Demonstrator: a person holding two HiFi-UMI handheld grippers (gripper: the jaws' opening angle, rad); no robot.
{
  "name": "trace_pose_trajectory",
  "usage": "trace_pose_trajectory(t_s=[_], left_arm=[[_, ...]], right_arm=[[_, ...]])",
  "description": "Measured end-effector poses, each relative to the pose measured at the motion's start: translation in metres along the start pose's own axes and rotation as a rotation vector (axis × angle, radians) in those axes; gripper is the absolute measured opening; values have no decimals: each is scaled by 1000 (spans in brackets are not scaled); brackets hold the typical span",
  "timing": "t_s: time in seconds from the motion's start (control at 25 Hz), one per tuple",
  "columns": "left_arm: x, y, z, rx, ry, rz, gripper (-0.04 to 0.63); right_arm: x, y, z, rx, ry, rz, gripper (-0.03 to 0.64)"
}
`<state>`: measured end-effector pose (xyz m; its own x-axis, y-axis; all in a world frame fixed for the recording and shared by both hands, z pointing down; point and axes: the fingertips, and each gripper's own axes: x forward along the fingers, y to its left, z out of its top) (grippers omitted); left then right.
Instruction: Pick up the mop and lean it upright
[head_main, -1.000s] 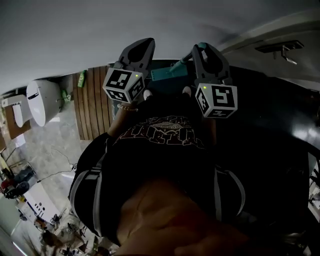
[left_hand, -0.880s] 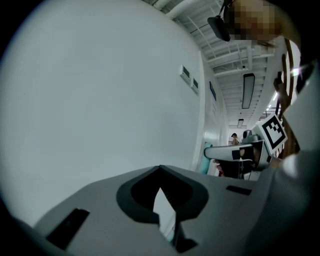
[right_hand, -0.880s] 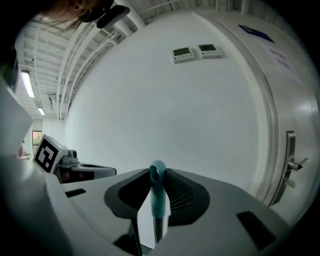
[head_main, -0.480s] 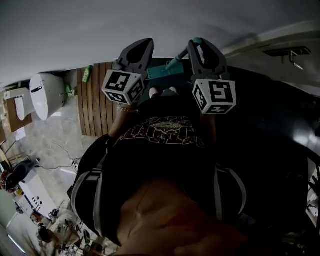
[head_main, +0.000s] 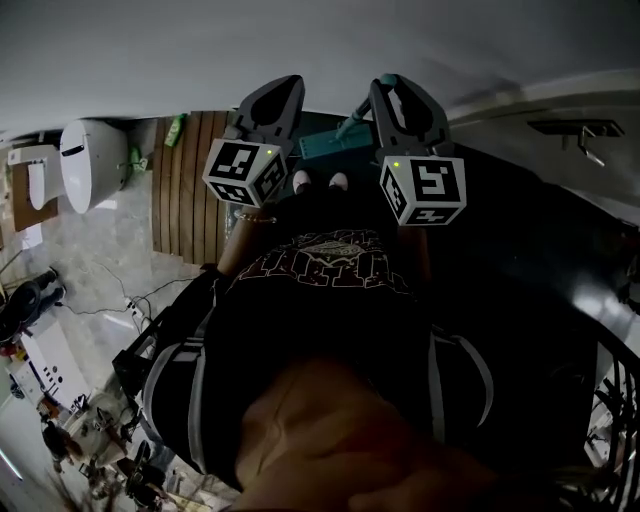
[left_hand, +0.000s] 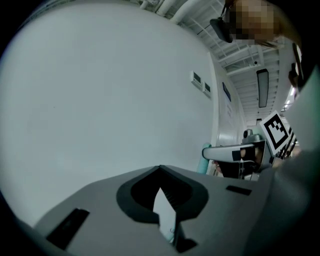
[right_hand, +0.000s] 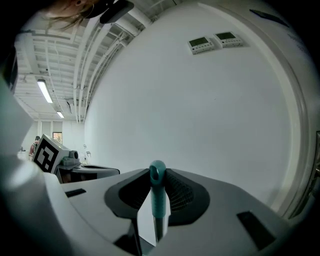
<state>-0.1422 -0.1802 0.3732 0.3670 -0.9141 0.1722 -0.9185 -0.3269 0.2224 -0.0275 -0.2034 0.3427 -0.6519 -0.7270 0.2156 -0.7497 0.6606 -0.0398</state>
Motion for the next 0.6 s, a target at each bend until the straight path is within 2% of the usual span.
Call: trace_pose_trajectory(t_s=[0.32, 0.6], left_arm=[[-5, 9, -3, -9, -14, 29, 37], [-4, 30, 0, -14, -11, -50, 37]], right_arm=[[1, 0, -9, -24, 32, -3, 104], [21, 16, -7, -33, 42, -65, 104]])
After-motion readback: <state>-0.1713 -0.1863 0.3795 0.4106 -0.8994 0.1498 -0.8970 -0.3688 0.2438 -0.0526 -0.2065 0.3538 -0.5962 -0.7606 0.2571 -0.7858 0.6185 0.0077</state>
